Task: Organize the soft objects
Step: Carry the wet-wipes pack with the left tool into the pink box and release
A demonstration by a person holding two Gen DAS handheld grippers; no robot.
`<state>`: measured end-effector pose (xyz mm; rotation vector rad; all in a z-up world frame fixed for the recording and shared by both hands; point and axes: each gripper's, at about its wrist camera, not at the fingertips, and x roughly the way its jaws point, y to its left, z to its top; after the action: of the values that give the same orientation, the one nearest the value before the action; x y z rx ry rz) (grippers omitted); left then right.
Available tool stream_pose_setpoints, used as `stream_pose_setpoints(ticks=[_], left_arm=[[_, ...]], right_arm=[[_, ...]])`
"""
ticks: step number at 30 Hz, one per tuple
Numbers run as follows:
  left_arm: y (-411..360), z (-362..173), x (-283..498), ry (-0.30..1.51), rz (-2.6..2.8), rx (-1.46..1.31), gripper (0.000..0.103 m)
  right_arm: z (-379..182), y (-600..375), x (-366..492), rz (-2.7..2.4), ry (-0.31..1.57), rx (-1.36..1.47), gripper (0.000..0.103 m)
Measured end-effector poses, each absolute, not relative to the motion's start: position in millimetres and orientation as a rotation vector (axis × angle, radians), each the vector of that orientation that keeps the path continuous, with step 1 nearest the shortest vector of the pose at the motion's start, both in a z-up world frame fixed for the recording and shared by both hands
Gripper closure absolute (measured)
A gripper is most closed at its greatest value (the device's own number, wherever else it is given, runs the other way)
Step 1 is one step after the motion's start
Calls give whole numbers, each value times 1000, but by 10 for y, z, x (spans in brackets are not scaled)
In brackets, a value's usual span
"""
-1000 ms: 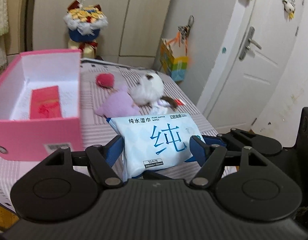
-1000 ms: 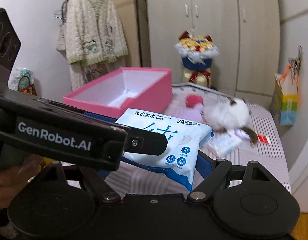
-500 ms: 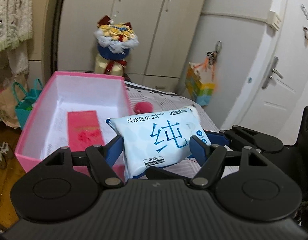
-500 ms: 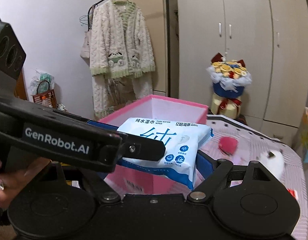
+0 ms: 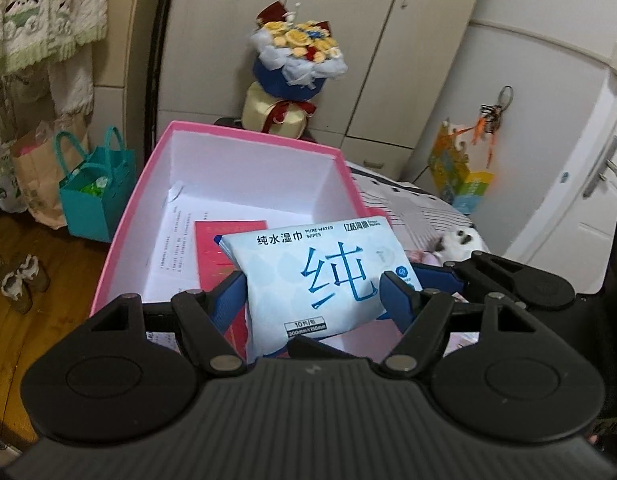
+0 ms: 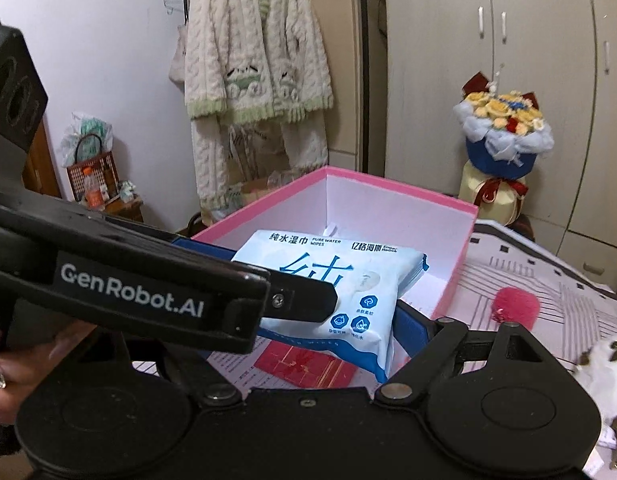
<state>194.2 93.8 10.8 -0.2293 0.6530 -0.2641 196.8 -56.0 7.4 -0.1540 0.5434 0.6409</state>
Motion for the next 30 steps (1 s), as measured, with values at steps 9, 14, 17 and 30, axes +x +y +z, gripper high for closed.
stream_pose_setpoints(ticks=[9,14,17,30], left_arm=[[1062,-40,2190,701,-244,-240,32],[1107,-85,2251,721,-242,-245,32],[1097,-90,2281,731,-245,-195,32],[1117,134,2098,704,-202,-104,30]], right_arm=[[9,-362,2286,655,633,-209,13],[-41,-236,2358,643,662,-295,14],[-79,-149,2391,632,695,-337,14],[52,-220,2291,597,716,-345,14]])
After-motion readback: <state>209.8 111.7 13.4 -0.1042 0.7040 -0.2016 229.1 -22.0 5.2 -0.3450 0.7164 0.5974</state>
